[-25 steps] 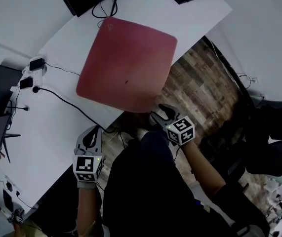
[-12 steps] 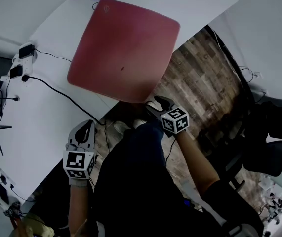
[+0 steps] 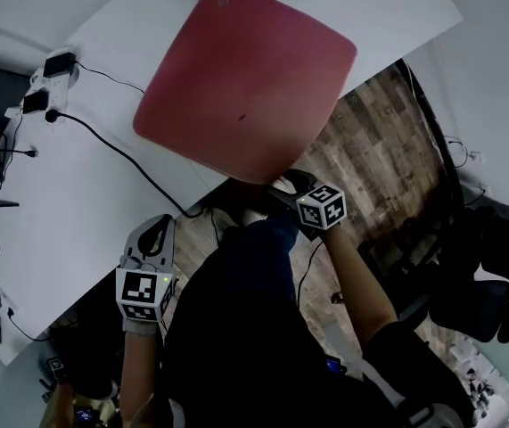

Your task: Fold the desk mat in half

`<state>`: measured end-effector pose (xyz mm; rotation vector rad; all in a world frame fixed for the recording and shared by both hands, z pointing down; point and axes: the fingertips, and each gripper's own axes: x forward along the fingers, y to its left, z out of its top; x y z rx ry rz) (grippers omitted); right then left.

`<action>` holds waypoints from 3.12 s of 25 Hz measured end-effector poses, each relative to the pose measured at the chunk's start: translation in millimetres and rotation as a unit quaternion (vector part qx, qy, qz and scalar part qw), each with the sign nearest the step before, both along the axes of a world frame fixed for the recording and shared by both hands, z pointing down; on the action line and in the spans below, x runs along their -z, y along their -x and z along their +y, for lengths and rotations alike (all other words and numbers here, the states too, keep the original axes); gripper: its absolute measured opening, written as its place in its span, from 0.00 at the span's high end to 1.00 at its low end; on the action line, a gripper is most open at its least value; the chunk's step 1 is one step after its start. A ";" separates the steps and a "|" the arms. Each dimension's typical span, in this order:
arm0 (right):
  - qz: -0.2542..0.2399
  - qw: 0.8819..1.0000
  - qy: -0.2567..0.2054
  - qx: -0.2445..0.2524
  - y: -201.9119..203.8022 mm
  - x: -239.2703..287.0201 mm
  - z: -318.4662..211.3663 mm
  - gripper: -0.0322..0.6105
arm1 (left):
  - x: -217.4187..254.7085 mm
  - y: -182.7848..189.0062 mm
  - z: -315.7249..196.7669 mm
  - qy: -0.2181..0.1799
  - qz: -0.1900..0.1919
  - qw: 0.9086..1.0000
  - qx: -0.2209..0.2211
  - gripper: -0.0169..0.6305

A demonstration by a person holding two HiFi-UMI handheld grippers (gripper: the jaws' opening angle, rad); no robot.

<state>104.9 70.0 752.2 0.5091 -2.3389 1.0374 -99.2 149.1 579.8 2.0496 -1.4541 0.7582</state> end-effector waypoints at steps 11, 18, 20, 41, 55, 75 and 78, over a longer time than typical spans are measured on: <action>-0.019 0.998 -0.007 0.059 23.1 12.7 6.4 0.51 | 0.6 9.0 -0.8 -0.006 -0.001 1.000 0.003 0.96; -0.029 0.998 -0.011 0.049 10.7 34.4 18.9 0.51 | 3.6 1.5 3.7 -0.009 -0.008 1.000 -0.014 0.96; -0.031 0.998 -0.015 0.046 6.8 41.1 21.6 0.51 | 5.1 -1.9 5.2 -0.012 -0.013 1.000 -0.021 0.96; -0.065 0.996 -0.052 -0.022 -1.7 103.7 12.2 0.81 | 24.3 -20.0 8.1 -0.044 -0.001 0.999 -0.030 0.96; -0.041 0.995 -0.055 -0.070 7.0 157.2 -8.5 0.89 | 43.1 -6.7 -8.5 -0.064 0.040 0.997 -0.008 0.96; -0.056 0.986 -0.096 -0.126 38.5 238.9 -76.9 0.90 | 54.5 34.8 -30.2 -0.071 0.070 0.995 0.005 0.96; -0.064 0.985 -0.098 -0.124 44.2 245.0 -94.6 0.90 | 49.8 37.7 -42.6 -0.068 0.070 0.995 0.014 0.96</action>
